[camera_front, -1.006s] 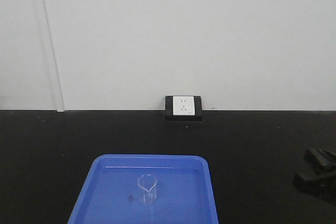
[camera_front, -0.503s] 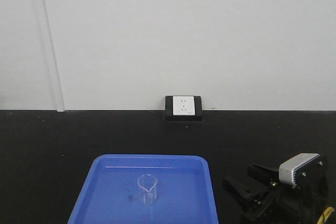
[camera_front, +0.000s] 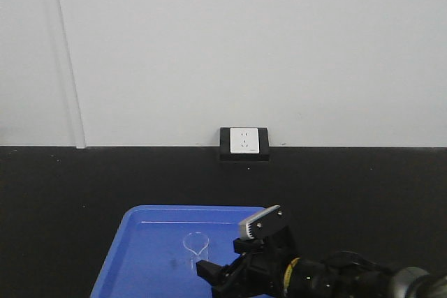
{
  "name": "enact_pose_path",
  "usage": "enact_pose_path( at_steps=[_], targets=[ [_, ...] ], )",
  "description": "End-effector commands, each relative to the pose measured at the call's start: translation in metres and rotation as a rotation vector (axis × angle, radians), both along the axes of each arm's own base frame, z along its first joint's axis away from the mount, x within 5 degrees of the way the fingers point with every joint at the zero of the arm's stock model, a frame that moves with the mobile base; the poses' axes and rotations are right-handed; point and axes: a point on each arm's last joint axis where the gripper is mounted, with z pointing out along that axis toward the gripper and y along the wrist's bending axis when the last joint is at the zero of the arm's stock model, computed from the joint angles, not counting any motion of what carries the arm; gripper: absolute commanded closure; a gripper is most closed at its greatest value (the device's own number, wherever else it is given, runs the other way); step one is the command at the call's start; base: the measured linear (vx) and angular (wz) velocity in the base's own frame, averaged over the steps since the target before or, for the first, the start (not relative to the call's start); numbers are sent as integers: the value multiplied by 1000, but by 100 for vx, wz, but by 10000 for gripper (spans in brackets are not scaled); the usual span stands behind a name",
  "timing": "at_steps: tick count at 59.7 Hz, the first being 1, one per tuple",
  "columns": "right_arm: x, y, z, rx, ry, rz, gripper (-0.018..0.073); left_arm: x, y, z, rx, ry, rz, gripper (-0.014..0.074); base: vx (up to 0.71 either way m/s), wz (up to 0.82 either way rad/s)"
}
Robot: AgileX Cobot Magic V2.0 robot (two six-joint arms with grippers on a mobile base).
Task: Move beaker to silver tray on left bench
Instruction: 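Lower the open right gripper around the glass beaker and close it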
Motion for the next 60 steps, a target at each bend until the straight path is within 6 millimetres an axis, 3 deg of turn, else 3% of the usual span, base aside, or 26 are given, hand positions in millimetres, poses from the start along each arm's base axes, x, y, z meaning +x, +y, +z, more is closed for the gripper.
enact_pose_path(
  at_steps=[1, 11, 22, 46, 53, 60],
  targets=[
    [12, 20, 22, 63, -61, -10, -34, 2, -1, 1, -9, -70, -15, 595, 0, 0],
    [32, 47, 6, 83, -30, -29, -34, 2, -1, 1, -9, -70, -15, 595, 0, 0],
    [50, 55, -13, 61, -20, -47, -34, 2, -1, 1, -9, -70, -15, 595, 0, 0],
    [78, 67, -24, 127, -45, -95, -17, 2, -1, 1, -9, -70, -15, 595, 0, 0],
    [82, 69, -21, 147, -61, -101, 69, 2, -1, 1, -9, -70, -15, 595, 0, 0],
    [85, 69, -20, 168, -51, -126, 267, 2, -1, 1, -9, -70, -15, 595, 0, 0]
  ],
)
